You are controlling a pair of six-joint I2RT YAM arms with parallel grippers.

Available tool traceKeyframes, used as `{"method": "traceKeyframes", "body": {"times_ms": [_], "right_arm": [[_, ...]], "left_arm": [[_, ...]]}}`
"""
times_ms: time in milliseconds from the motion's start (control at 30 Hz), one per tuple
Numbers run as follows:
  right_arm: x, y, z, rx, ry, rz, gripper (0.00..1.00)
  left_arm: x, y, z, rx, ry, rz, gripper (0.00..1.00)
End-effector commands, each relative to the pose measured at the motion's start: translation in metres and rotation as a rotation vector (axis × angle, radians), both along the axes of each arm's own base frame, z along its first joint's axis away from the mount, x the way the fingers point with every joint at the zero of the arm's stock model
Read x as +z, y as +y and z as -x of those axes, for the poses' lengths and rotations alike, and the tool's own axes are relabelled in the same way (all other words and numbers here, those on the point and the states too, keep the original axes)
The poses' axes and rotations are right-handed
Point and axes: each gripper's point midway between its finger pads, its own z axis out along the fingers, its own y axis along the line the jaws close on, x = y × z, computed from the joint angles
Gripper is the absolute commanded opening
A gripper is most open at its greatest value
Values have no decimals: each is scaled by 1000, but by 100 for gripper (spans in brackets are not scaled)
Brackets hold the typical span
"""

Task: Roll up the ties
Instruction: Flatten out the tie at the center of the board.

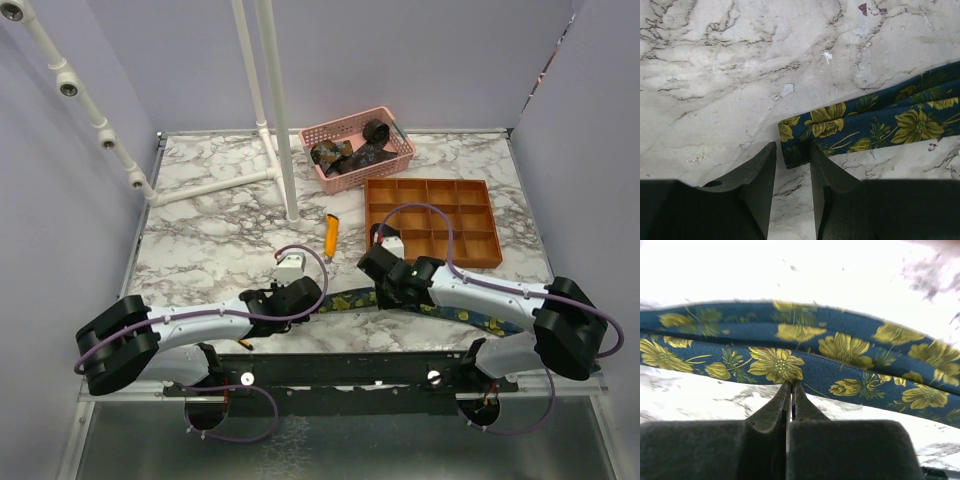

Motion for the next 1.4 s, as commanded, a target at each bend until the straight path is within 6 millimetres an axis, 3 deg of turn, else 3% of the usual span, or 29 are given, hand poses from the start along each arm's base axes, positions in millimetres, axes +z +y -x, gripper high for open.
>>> {"method": "traceKeyframes", "body": {"times_ms": [0, 100, 367, 400, 533, 633, 767, 833, 1000, 1167, 1367], "right_arm": [[26, 0, -26, 3, -117, 65, 0], [24, 6, -36, 16, -132, 88, 0], [-5, 11, -46, 37, -95, 154, 1], [-8, 9, -44, 34, -80, 169, 5], [-5, 2, -40, 2, -72, 174, 43], [8, -3, -35, -34, -87, 140, 53], [20, -17, -28, -127, -127, 78, 54], [20, -24, -27, -182, -143, 35, 54], [4, -31, -40, -257, -119, -40, 53], [-17, -9, -45, -185, -45, -50, 48], [-35, 32, -22, -19, 47, -131, 42]], "left_arm": [[8, 13, -4, 63, -40, 27, 34], [10, 17, -5, 76, -47, 39, 35], [7, 24, -4, 95, -38, 40, 38], [7, 24, -4, 97, -38, 38, 40], [11, 28, -6, 110, -46, 34, 48], [21, 27, -9, 114, -63, 52, 50], [40, 20, -12, 113, -90, 110, 52], [47, 18, -15, 118, -102, 128, 59], [40, 14, -23, 110, -73, 110, 62], [43, 10, -21, 99, -60, 131, 60], [59, 22, -16, 135, -84, 198, 59]]}}
